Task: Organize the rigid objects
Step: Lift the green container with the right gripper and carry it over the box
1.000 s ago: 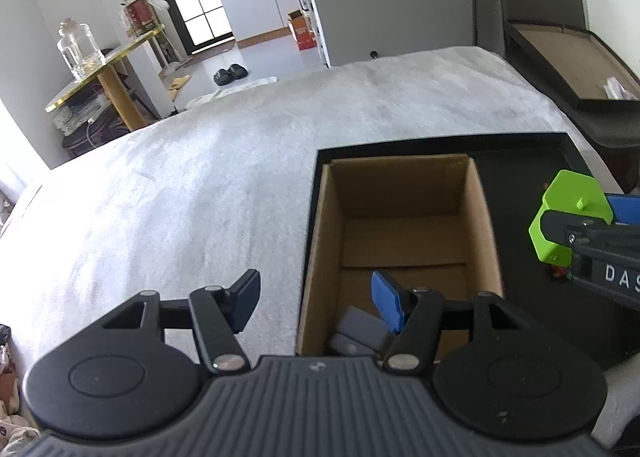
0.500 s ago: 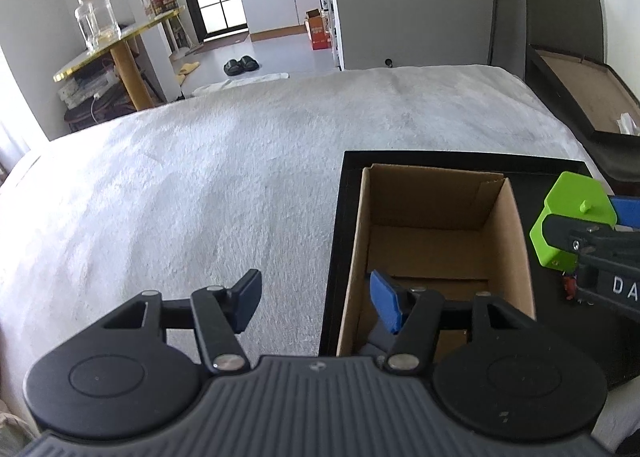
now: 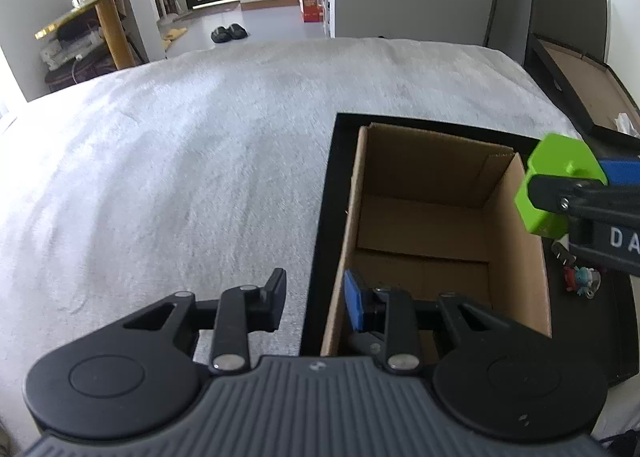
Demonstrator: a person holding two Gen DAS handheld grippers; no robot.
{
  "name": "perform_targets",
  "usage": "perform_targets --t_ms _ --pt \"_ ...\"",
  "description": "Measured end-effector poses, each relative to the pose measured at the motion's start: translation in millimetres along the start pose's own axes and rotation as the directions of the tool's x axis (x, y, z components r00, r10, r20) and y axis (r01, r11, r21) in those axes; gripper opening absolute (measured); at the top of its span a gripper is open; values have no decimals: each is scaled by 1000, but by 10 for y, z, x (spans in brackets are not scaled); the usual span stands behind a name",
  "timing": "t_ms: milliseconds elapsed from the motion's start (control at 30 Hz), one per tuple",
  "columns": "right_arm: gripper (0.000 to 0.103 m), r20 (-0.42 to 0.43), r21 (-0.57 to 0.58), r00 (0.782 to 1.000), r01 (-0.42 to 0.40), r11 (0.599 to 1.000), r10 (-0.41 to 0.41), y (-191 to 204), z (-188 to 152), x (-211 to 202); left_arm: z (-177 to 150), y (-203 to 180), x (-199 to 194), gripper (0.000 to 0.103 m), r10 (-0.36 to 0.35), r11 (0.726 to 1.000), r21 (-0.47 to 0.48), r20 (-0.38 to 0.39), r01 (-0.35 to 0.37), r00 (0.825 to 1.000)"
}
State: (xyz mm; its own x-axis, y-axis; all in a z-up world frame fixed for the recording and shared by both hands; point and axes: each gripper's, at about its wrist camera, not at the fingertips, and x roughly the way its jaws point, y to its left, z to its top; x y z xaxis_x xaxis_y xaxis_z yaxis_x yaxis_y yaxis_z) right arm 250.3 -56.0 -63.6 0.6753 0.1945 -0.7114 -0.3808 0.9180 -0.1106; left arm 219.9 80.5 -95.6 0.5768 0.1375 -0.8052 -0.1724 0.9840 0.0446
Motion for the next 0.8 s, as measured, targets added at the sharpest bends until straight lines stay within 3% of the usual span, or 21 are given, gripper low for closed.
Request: perform_targets --t_ms 133,300,800 --pt "52 -13 -19 1000 -7 1000 7 33 35 99 -30 -25 95 26 -14 1000 7 -18 14 1000" --pt "52 -18 -52 1000 -16 999 15 50 75 204 -27 -29 227 11 -35 999 -10 -47 35 998" --pt "52 -25 -230 999 -49 972 45 192 189 410 -25 -36 284 9 -32 999 -40 -69 29 997"
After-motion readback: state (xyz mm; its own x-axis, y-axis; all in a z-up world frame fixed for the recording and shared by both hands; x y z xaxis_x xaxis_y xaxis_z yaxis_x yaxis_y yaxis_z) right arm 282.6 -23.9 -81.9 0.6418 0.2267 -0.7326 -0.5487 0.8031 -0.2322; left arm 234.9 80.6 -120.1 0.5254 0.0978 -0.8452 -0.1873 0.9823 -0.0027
